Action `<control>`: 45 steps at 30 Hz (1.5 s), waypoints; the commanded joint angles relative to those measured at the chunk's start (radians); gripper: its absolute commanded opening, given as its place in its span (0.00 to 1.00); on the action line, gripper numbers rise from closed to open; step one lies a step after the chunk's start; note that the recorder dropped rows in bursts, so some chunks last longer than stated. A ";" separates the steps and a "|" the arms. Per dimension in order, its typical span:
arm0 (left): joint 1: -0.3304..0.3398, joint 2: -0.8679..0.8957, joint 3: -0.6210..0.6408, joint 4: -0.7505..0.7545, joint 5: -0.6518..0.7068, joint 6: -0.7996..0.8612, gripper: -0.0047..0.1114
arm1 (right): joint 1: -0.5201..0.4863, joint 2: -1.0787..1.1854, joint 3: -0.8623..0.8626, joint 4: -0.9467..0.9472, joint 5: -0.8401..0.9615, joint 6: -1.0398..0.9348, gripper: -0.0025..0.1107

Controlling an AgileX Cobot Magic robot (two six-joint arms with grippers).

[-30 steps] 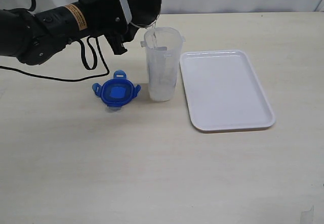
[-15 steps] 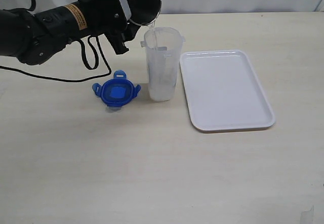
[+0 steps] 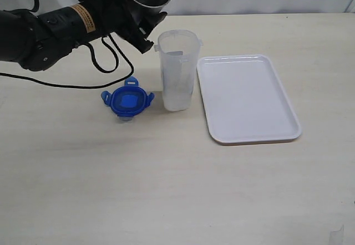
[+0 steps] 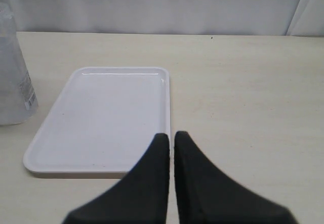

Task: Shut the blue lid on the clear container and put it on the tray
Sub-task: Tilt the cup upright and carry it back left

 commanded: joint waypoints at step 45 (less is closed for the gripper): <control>0.463 0.342 -0.036 -0.257 -0.335 -0.249 0.04 | -0.006 -0.004 0.002 0.001 -0.003 -0.006 0.06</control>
